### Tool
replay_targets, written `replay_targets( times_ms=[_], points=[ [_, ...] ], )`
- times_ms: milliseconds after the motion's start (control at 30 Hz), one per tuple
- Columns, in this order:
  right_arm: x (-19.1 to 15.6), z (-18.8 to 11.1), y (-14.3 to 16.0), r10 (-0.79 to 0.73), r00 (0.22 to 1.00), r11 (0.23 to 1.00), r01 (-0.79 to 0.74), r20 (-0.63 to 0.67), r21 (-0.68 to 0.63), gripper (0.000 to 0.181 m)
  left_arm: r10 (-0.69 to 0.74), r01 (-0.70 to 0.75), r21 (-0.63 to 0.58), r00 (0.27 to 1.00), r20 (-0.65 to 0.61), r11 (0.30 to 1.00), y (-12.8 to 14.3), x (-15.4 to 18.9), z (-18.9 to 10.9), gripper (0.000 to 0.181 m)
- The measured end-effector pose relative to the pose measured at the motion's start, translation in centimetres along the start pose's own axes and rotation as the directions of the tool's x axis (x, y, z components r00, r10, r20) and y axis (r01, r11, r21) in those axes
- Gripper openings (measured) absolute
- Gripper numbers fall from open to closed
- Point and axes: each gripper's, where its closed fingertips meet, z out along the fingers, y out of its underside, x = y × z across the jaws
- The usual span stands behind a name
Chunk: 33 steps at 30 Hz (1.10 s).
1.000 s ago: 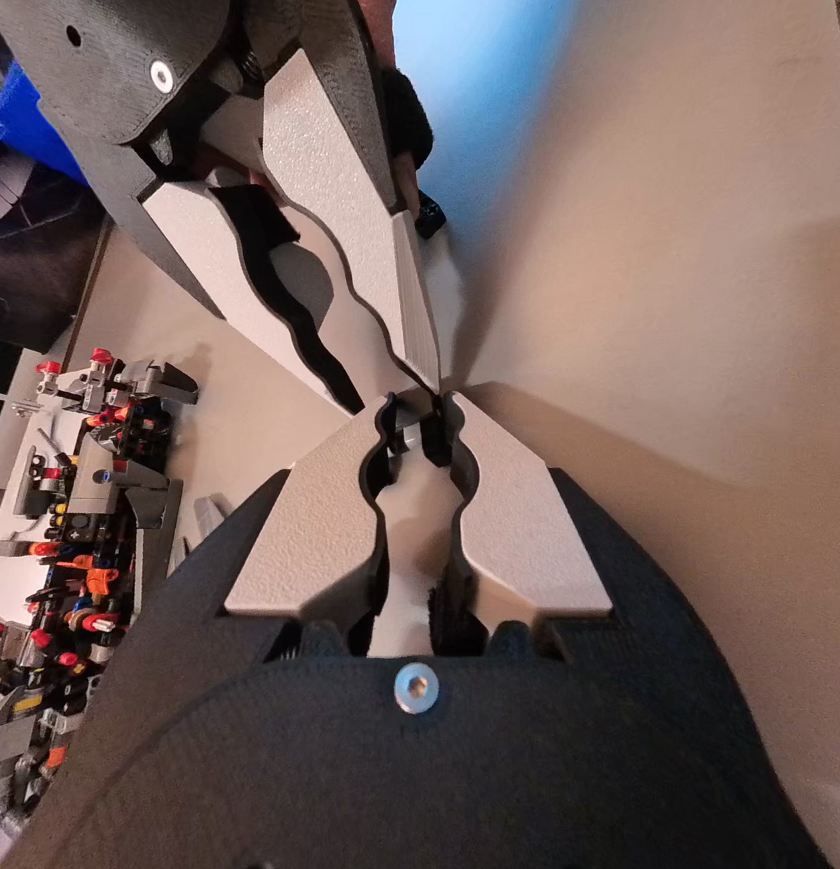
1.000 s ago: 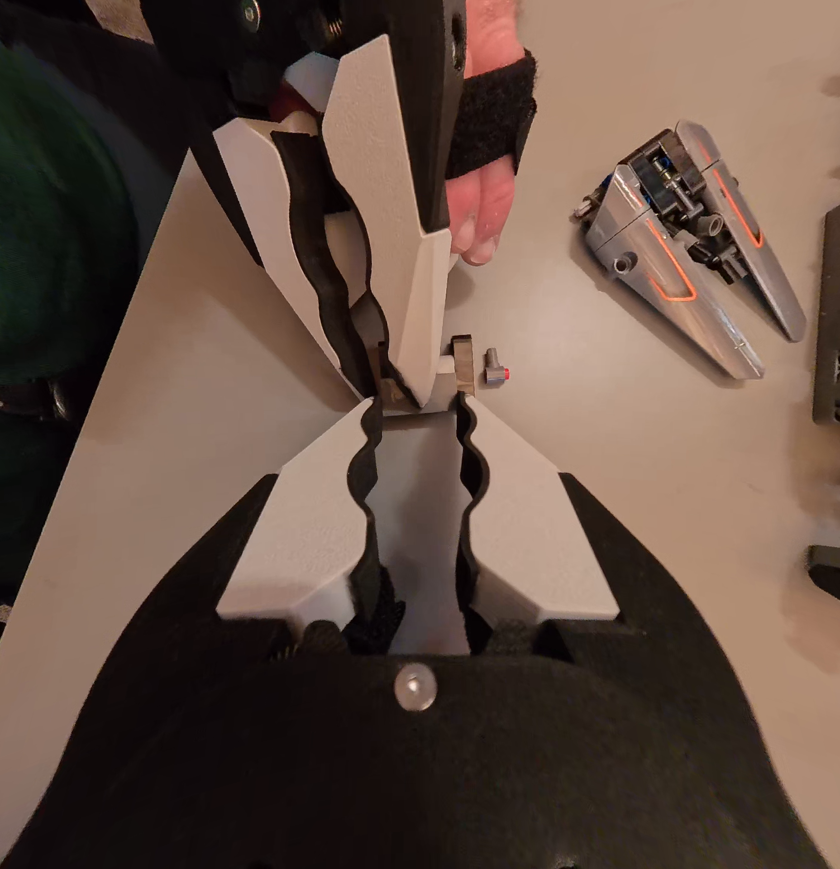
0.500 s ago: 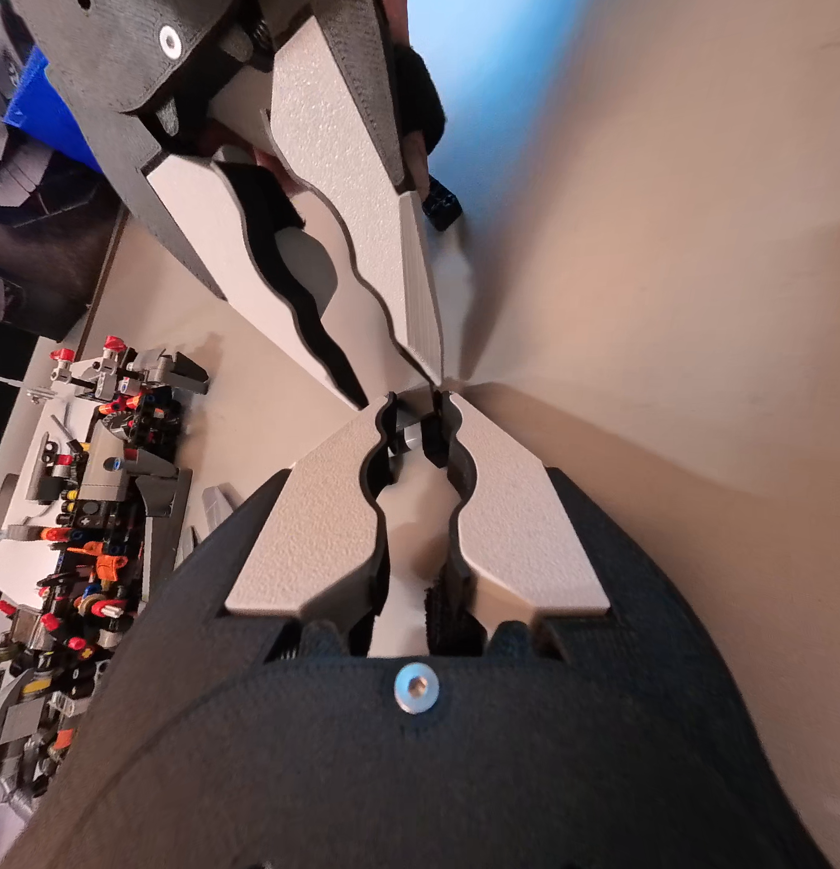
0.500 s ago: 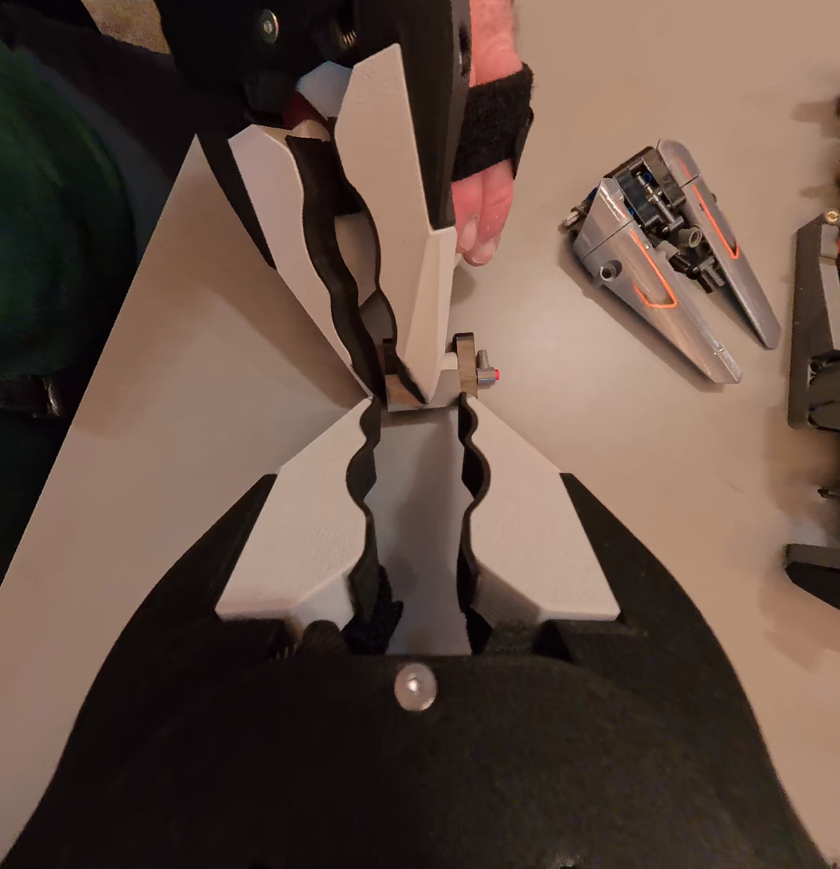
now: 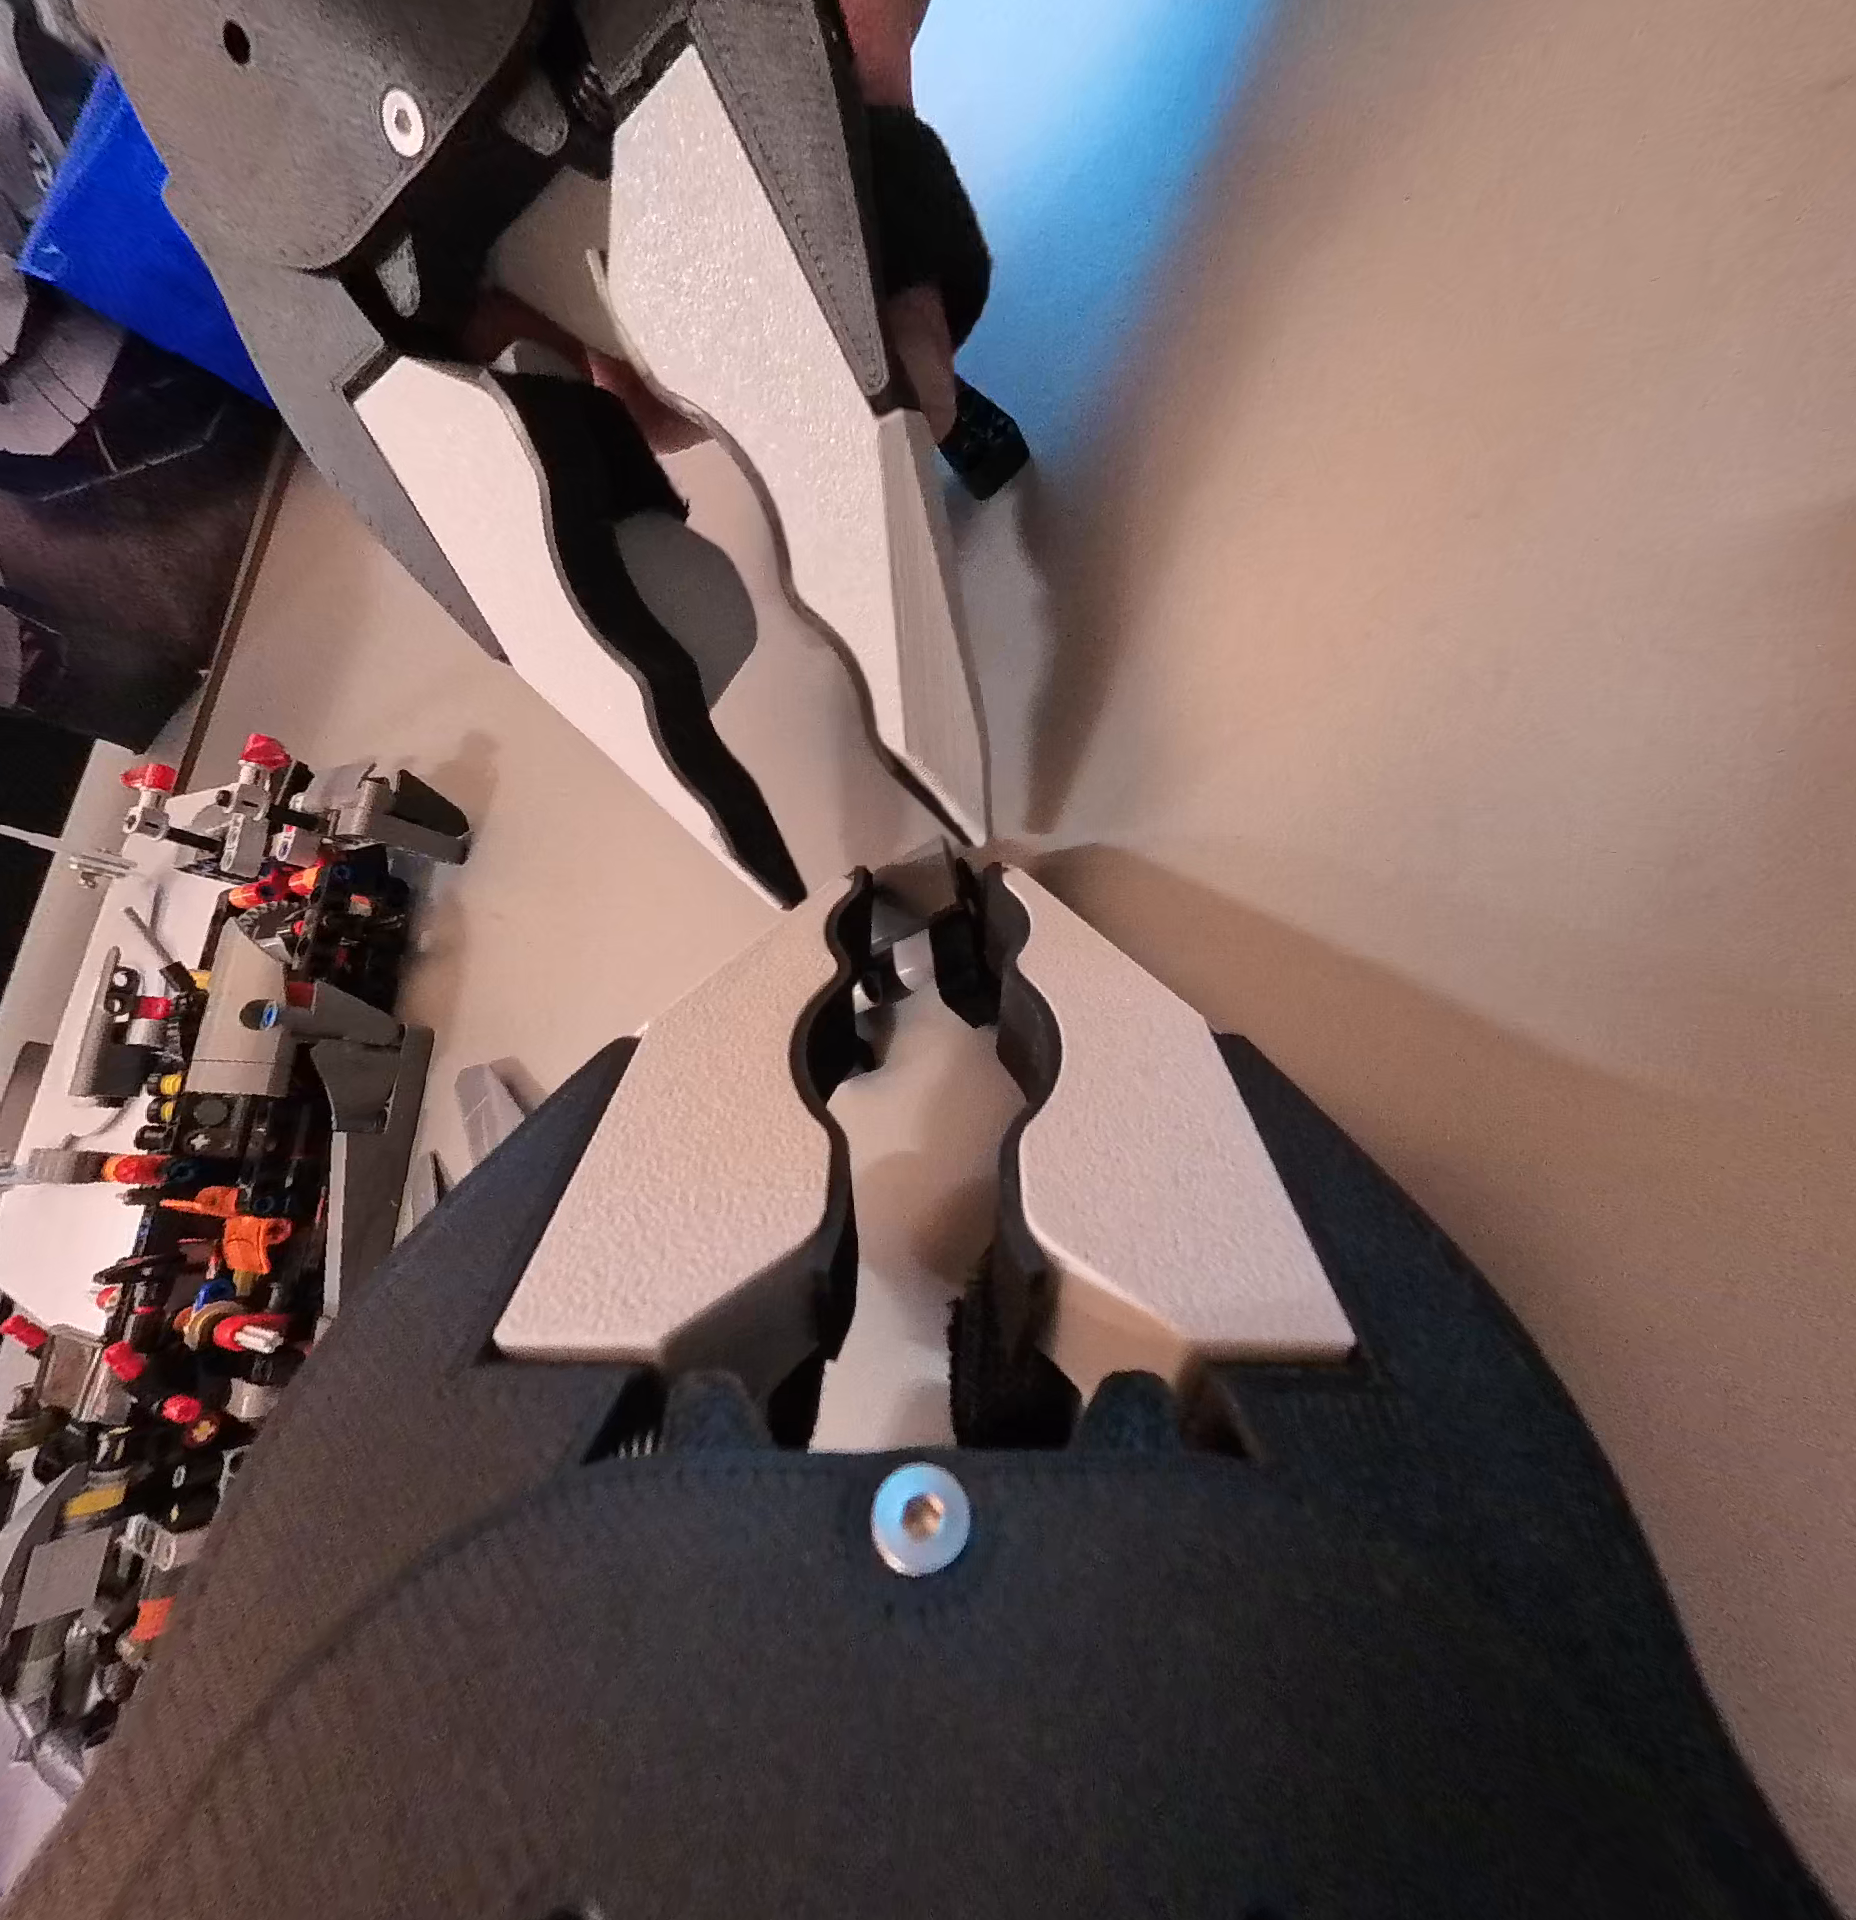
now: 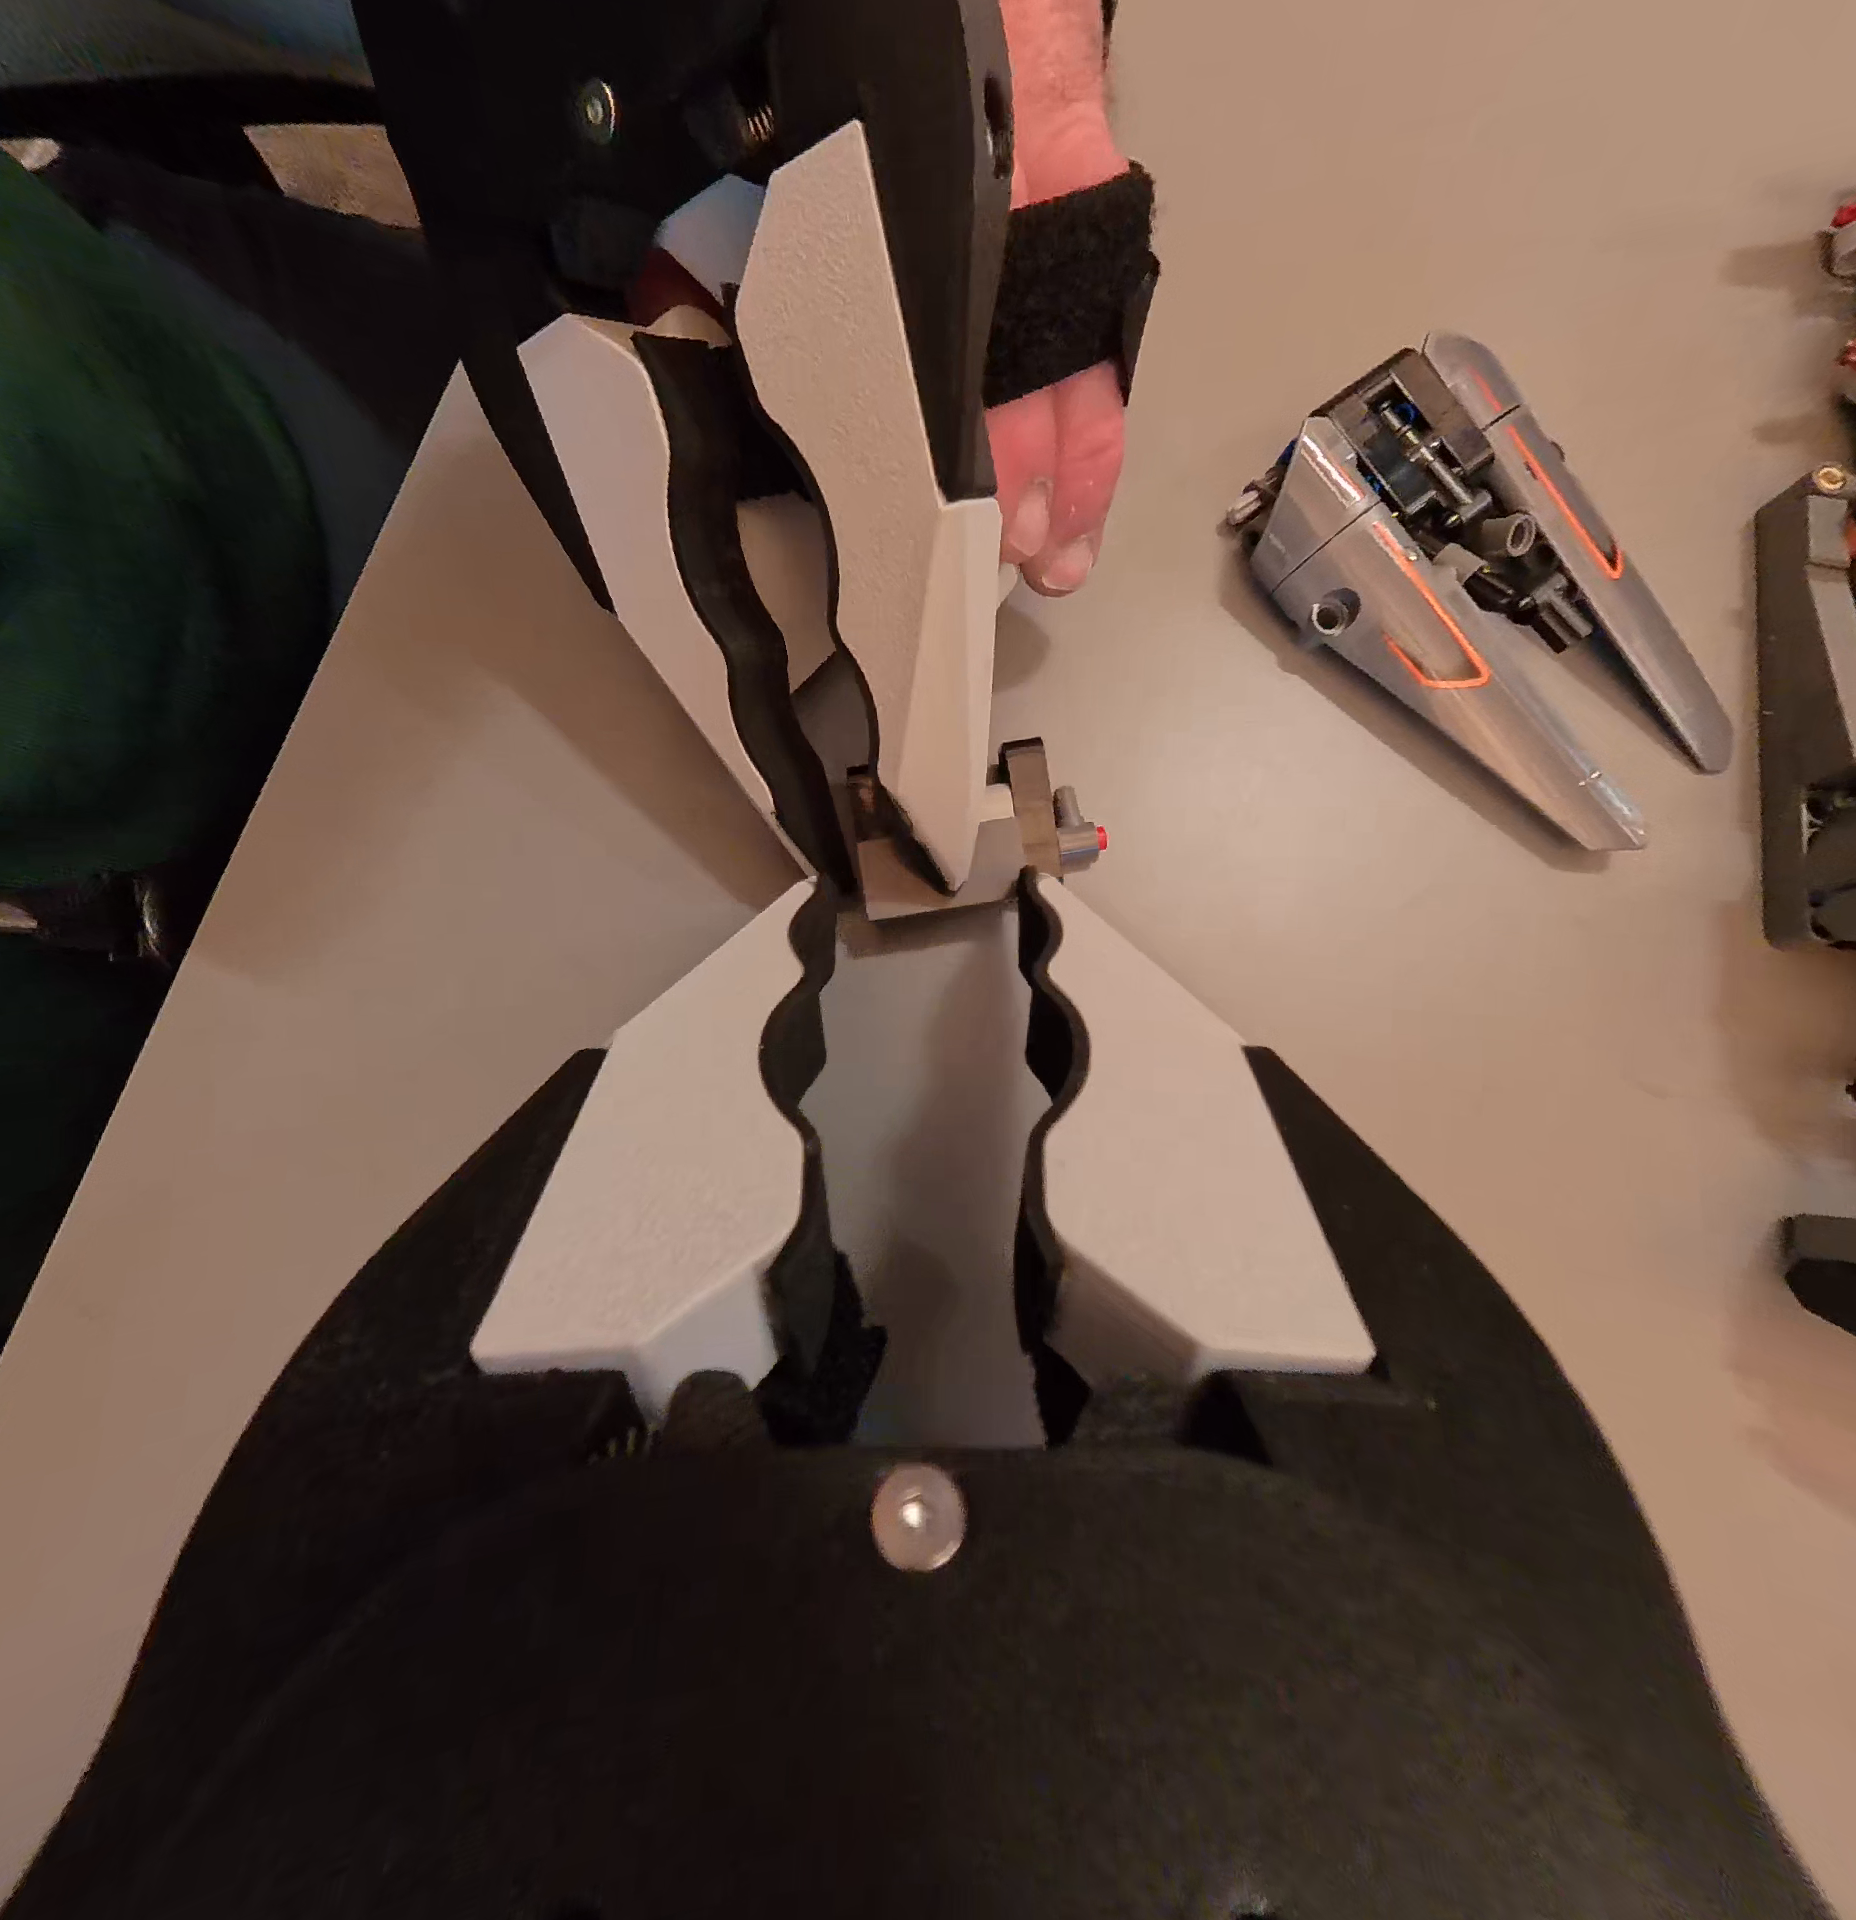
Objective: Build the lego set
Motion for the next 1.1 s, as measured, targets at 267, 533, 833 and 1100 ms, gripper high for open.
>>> replay_targets(
  times_ms=[267,533,833,1100],
  points=[
    [0.35,0.45,-0.04,-0.018,1.0,1.0,0.018,-0.01,0.003,0.035,0.001,-0.001,0.007,1.0,-0.014,1.0,-0.06,0.13,-0.04,0.02],
    [0.3,0.69,0.24,-0.048,0.999,0.999,0.048,-0.006,0.002,0.031,0.004,-0.004,0.005,1.0,-0.007,1.0,0.01,0.05,-0.06,0.019],
    [0.49,0.62,-0.03,-0.04,0.999,0.999,0.04,-0.014,0.022,0.031,0.001,-0.001,0.008,1.0,0.022,1.0,0.02,-0.36,-0.35,0.023],
    [0.75,0.53,-0.24,-0.05,0.999,0.999,0.051,-0.019,0.017,0.03,0.011,-0.01,-0.016,0.999,0.044,1.0,0.27,-0.56,-0.59,0.024]
  ],
)
